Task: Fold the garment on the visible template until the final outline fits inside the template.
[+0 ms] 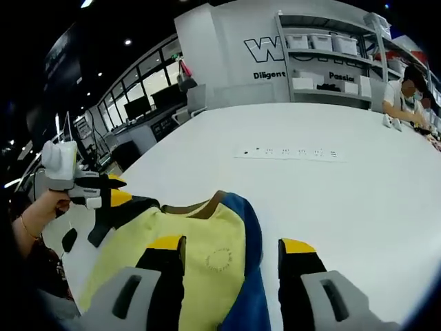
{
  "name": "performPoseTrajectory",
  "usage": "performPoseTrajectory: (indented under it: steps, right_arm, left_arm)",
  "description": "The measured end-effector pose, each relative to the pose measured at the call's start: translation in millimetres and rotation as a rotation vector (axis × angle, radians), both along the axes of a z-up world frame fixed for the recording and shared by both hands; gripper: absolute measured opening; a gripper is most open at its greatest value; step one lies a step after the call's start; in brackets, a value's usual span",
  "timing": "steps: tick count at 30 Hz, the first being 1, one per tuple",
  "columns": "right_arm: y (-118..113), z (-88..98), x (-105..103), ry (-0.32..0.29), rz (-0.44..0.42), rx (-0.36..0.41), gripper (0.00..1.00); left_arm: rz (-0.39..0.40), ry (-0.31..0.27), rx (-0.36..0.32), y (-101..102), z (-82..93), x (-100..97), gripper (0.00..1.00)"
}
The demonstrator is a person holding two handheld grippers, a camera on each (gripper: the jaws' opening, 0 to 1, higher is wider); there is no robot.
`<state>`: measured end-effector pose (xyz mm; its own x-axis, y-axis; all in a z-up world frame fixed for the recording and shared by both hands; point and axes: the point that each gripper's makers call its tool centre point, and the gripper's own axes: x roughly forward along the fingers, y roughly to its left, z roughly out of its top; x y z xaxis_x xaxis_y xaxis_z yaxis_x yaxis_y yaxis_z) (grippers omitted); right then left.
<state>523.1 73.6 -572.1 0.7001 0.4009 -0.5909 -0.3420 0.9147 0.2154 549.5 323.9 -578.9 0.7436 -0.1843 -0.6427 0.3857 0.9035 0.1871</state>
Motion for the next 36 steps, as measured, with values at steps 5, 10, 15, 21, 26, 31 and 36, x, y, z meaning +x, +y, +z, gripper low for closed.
performPoseTrajectory:
  steps: [5, 10, 15, 21, 26, 31, 36]
  right_arm:
    - [4.8, -11.3, 20.7, 0.038, 0.016, 0.013, 0.48]
    - [0.7, -30.0, 35.5, 0.082, -0.013, 0.021, 0.4]
    - [-4.2, -50.2, 43.3, 0.117, -0.023, 0.002, 0.27]
    - [-8.5, -52.8, 50.0, 0.126, -0.063, 0.037, 0.11]
    - [-8.6, -62.0, 52.3, 0.141, -0.056, 0.007, 0.0]
    - [-7.0, -62.7, 50.5, 0.14, -0.044, -0.009, 0.0]
    - [-28.2, -44.8, 56.7, 0.055, -0.118, -0.06, 0.0]
  left_arm:
    - [-0.023, 0.043, 0.011, -4.5, -16.4, 9.5, 0.32]
    - [-0.012, 0.096, -0.053, -15.7, -31.9, 10.0, 0.26]
    - [-0.024, 0.134, -0.025, -16.5, -46.7, 10.6, 0.22]
    - [-0.016, 0.152, -0.045, -14.0, -54.1, 12.6, 0.04]
    - [-0.011, 0.154, -0.047, -15.0, -54.8, 14.3, 0.02]
    - [0.048, 0.118, -0.1, -10.3, -42.7, 18.3, 0.02]
    - [0.133, 0.036, -0.131, 9.4, -18.2, 28.2, 0.02]
